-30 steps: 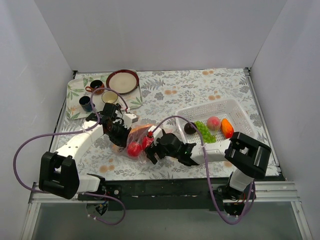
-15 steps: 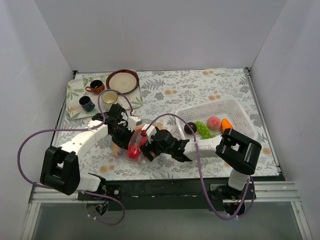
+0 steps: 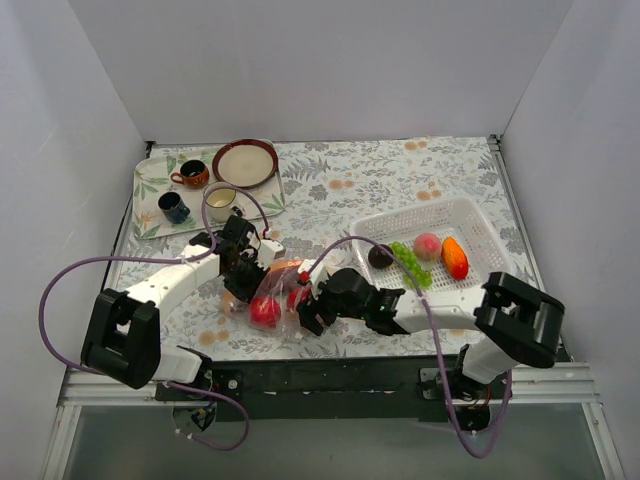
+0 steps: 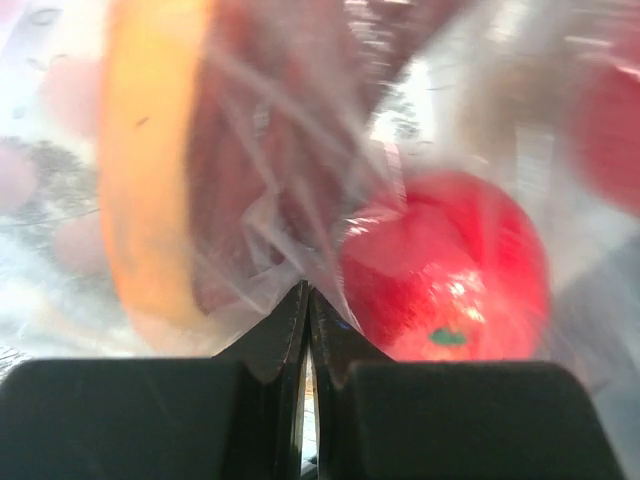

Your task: Open the zip-top bag and remove the fake food

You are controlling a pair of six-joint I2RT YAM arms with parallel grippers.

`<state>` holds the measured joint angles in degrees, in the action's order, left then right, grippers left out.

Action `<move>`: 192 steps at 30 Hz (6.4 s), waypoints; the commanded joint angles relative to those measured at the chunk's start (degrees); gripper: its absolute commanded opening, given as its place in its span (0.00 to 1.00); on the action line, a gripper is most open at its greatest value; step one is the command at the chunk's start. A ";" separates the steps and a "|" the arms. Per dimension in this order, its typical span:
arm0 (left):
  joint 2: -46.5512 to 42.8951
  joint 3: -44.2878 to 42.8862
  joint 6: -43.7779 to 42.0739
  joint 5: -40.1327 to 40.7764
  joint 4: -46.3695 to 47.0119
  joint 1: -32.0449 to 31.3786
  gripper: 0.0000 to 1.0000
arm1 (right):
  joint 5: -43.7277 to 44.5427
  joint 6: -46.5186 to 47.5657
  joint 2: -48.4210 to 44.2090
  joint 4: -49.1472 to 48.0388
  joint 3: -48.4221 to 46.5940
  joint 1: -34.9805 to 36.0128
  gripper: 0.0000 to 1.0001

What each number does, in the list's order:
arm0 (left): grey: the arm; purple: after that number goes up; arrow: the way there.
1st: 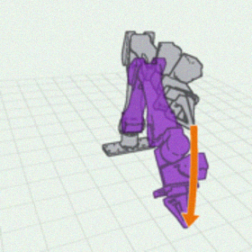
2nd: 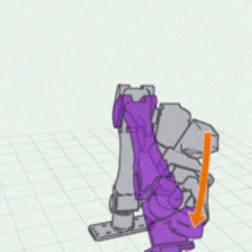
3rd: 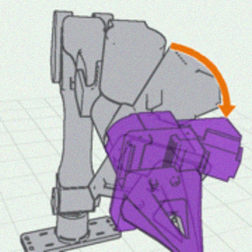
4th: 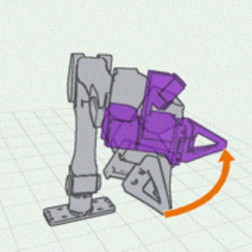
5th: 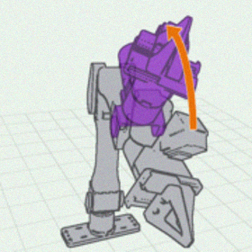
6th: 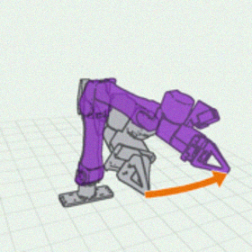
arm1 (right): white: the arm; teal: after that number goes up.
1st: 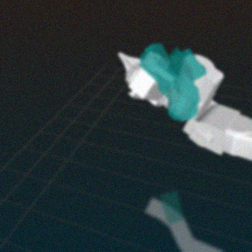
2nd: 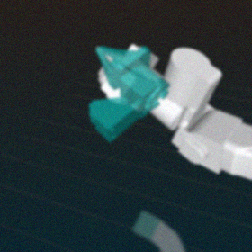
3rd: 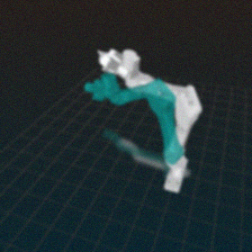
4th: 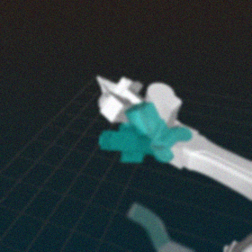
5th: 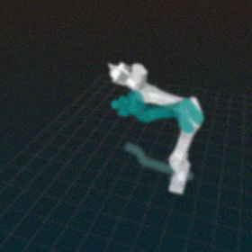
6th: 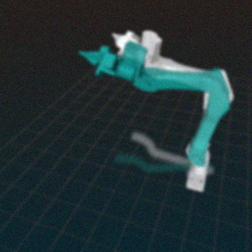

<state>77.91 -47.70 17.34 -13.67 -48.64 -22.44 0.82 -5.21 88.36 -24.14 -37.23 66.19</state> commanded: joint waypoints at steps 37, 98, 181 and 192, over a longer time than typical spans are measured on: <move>-0.04 -1.25 -0.12 6.64 4.52 3.45 0.00 | 25.90 0.82 -26.90 37.41 -9.96 -24.11 0.98; -2.50 -1.25 -5.39 4.88 1.09 3.36 0.00 | 25.29 -2.52 16.67 -4.15 -14.44 -1.24 0.96; 13.06 -16.99 6.12 2.07 14.01 -4.72 0.46 | 15.44 -8.14 2.96 -6.44 0.40 -5.20 0.97; 18.33 -15.75 8.58 1.98 18.94 -8.23 0.43 | 13.77 -8.59 6.38 -6.44 -2.49 -6.43 0.98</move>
<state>95.68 -64.07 24.43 -11.31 -32.12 -28.47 15.81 -12.82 93.17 -27.62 -37.04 60.27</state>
